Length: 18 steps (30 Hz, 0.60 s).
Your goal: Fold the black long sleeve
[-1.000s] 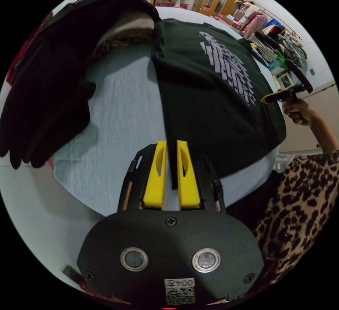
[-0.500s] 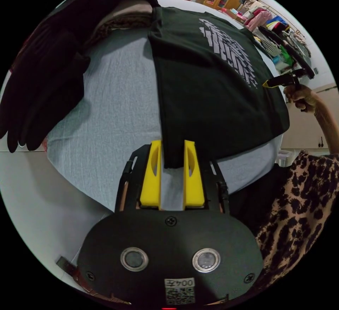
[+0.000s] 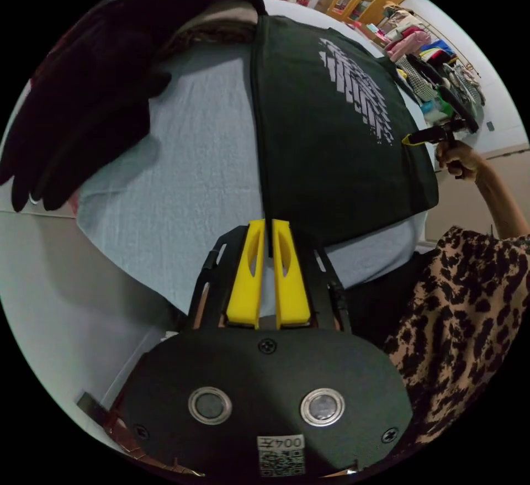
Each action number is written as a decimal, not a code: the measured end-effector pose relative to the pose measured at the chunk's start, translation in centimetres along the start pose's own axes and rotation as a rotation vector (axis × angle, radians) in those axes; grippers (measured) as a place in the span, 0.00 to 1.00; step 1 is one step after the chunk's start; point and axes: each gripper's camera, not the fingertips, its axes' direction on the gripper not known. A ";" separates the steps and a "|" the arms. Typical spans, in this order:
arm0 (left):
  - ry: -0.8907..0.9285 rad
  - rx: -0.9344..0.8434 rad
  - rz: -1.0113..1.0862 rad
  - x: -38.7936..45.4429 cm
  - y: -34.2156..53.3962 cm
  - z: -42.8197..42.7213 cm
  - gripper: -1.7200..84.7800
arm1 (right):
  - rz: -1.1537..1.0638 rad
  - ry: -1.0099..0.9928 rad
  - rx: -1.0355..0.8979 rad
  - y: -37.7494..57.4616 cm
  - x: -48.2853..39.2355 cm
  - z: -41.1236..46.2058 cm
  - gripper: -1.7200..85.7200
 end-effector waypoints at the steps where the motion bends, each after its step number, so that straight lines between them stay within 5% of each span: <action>1: -0.052 0.029 0.011 0.4 -0.5 -0.9 0.03 | -0.007 0.018 -0.005 -0.1 -0.2 0.0 0.08; 13: -0.017 0.141 0.210 7.1 -10.4 0.6 0.08 | -0.016 0.024 -0.015 -0.6 0.0 -0.5 0.08; 18: -0.039 0.035 0.278 9.5 -13.4 4.1 0.10 | -0.017 0.017 0.005 -0.5 0.1 -0.6 0.08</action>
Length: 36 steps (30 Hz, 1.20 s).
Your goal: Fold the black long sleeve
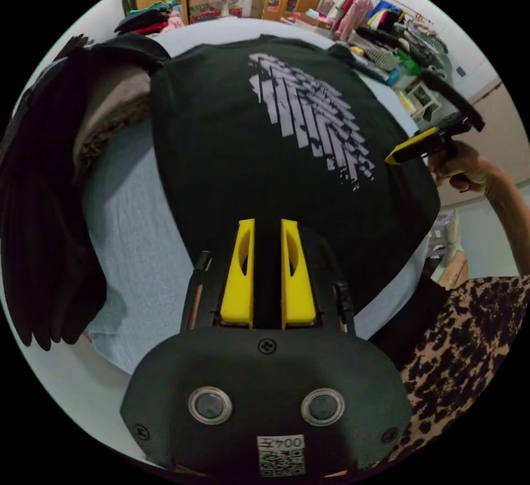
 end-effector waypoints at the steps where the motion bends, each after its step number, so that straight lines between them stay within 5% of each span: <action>1: 0.000 -0.065 0.003 0.1 -0.5 1.5 0.09 | -0.002 -0.003 0.000 0.0 0.0 0.0 0.08; 36: -0.021 -0.050 -0.048 1.2 -4.0 1.2 0.03 | -0.006 -0.015 -0.039 -1.6 -1.0 -0.9 0.08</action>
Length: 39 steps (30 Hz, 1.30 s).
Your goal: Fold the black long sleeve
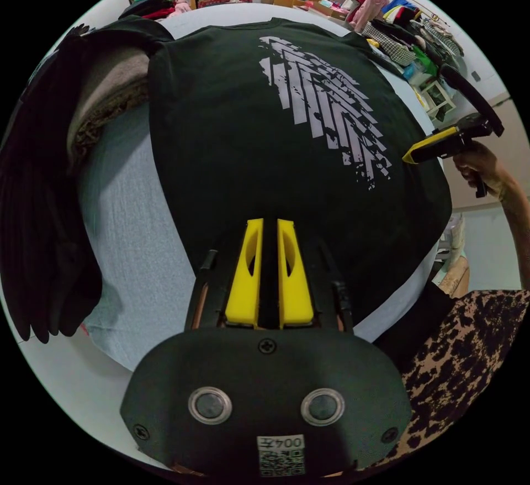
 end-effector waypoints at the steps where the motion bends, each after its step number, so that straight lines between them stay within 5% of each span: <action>1: 0.001 0.001 0.001 0.0 -0.1 -0.1 0.03 | 0.042 -0.025 0.002 0.0 0.3 0.0 0.08; 10: 0.013 0.011 0.003 -0.6 -0.4 -0.7 0.03 | 0.164 -0.154 0.001 0.0 1.4 0.0 0.07; 19: 0.022 0.014 -0.003 -1.2 -0.6 -1.6 0.03 | -0.018 0.230 -0.020 -0.6 -4.8 0.3 0.08; 39: 0.040 0.023 -0.010 -2.1 -0.2 -4.6 0.04 | -0.003 0.102 0.016 0.3 -3.6 0.3 0.07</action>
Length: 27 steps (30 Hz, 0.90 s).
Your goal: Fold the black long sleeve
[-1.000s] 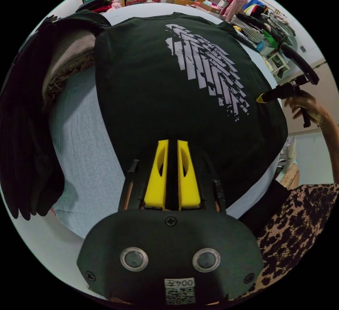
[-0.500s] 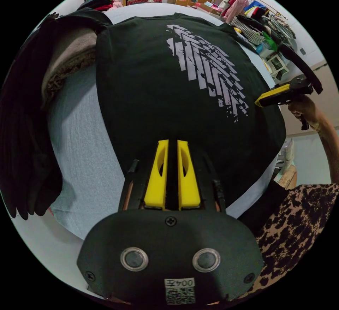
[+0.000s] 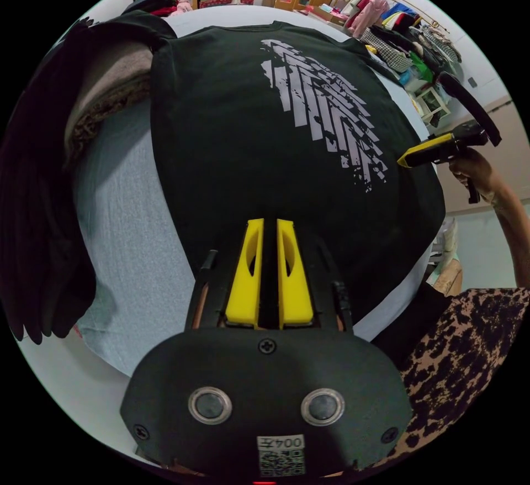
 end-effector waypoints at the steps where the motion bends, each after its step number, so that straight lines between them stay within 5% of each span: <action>1: -0.001 0.001 0.000 0.0 0.1 -0.2 0.04 | -0.008 0.019 0.001 0.0 -0.3 0.0 0.07; 15: 0.079 0.066 0.002 -0.7 1.2 -5.6 0.12 | 0.000 -0.038 0.027 0.7 0.8 0.1 0.07; 27: -0.499 0.369 -0.116 -12.5 -1.2 -24.7 0.16 | -0.009 -0.041 0.005 0.3 1.4 -0.1 0.07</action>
